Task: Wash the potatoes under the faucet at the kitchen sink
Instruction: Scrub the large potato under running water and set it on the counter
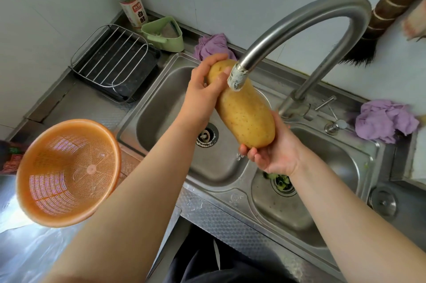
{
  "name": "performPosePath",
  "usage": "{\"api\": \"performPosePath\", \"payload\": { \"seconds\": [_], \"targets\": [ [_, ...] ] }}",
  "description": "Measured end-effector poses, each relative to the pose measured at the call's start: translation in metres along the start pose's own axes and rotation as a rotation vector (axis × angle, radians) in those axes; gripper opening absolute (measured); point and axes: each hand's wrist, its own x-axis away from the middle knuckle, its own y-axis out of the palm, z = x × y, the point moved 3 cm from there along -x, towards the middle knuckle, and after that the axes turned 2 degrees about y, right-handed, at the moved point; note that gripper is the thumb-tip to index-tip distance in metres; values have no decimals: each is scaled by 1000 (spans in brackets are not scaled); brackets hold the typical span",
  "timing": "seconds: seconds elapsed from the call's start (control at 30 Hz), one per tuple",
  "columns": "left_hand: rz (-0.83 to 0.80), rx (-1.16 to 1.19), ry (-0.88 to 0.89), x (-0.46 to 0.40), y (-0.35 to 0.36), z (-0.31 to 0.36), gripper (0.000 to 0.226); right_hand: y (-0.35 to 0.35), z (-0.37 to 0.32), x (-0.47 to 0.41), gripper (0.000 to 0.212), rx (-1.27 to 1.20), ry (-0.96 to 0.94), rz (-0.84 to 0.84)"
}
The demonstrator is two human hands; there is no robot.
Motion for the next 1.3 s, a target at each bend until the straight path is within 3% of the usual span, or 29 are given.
{"api": "performPosePath", "payload": {
  "seconds": [0.13,0.3,0.43,0.53,0.6,0.67,0.73,0.87,0.93,1.0,1.1,1.23,1.3],
  "targets": [
    [195,89,-131,8,8,3,26,-3,9,-3,97,-69,-5,24],
    [299,116,-342,13,12,10,55,3,17,-3,92,-268,-81,-77],
    [367,180,-546,15,3,-2,64,2,18,-2,76,-298,-222,-9],
    [203,88,-598,20,-16,-11,88,-4,21,-2,62,-172,-303,137],
    [-26,-117,-599,30,-30,-14,81,-8,21,0,50,-23,-359,254],
    [-157,-340,-572,39,-43,-17,65,-7,22,0,55,163,-383,292],
    [-174,-467,-560,49,-53,-19,62,-2,28,-4,68,415,-368,323],
    [-91,-494,-527,69,-75,-33,64,7,39,-20,74,819,-353,376],
    [-113,-468,-478,80,-86,-38,61,10,43,-30,85,966,-372,364],
    [-122,-500,-416,92,-97,-44,56,12,48,-40,82,1060,-399,366],
    [-78,-786,-364,113,-124,-65,53,10,61,-53,79,1123,-418,399],
    [-329,-1249,-483,151,-164,-100,65,3,84,-65,78,1151,-379,401],
    [-462,-1410,-403,166,-172,-106,75,1,95,-69,80,1169,-369,414]
  ]
}}
